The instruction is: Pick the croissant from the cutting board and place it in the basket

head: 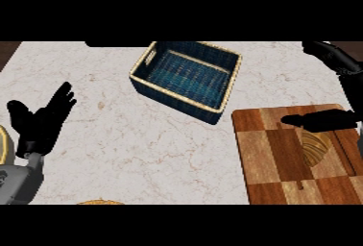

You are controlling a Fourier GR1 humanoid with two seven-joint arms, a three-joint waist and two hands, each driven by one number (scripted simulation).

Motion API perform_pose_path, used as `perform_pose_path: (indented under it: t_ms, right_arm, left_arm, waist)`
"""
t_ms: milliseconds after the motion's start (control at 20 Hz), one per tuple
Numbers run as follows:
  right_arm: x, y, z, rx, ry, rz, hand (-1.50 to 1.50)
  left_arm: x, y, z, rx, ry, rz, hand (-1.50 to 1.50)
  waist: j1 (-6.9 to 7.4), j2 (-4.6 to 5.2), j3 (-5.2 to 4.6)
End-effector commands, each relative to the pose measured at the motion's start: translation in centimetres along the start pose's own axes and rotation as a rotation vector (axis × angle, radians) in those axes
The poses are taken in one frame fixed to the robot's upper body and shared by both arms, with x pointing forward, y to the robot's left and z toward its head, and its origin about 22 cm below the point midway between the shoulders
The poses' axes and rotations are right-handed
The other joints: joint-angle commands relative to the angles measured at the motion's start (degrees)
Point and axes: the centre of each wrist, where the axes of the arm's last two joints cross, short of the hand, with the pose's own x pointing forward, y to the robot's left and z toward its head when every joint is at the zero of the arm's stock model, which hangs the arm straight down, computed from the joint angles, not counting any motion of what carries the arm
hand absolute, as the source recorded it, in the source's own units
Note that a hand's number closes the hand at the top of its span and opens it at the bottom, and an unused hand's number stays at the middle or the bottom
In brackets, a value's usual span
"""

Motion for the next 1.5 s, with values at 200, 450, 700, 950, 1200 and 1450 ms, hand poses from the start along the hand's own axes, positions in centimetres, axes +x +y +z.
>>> perform_pose_path:
  t_ms: [200,450,700,950,1200,1450]
  right_arm:
    - [5.9,-8.3,-1.5,0.047,0.392,0.566,-1.5]
    - [10.3,-12.7,-2.7,0.046,0.555,0.637,-1.5]
    - [11.1,-14.8,-2.4,0.326,0.649,0.573,-1.5]
    - [10.2,-16.9,-0.5,0.394,0.663,0.489,-1.5]
    - [9.5,-18.6,2.3,0.355,0.617,0.358,-1.5]
    - [9.0,-18.9,5.6,0.239,0.554,0.31,-1.5]
  left_arm:
    - [-1.2,-0.1,0.5,0.02,0.007,-0.009,0.0]
    - [-0.5,-1.0,-0.2,-0.008,-0.003,0.009,0.0]
    - [-1.3,-0.1,0.0,0.007,0.002,0.006,0.0]
    - [-0.2,1.4,0.1,0.02,0.004,-0.003,0.0]
    - [1.8,1.1,-0.2,0.008,-0.002,0.0,0.0]
    - [0.3,0.3,1.6,0.017,0.0,0.002,0.0]
  waist:
    - [-0.51,-0.26,-0.33]
    - [-0.2,0.11,-0.04]
    - [-0.61,0.06,-0.03]
    - [-0.59,-0.01,0.1]
    - [-1.23,-0.17,0.15]
    - [-0.91,-0.16,0.14]
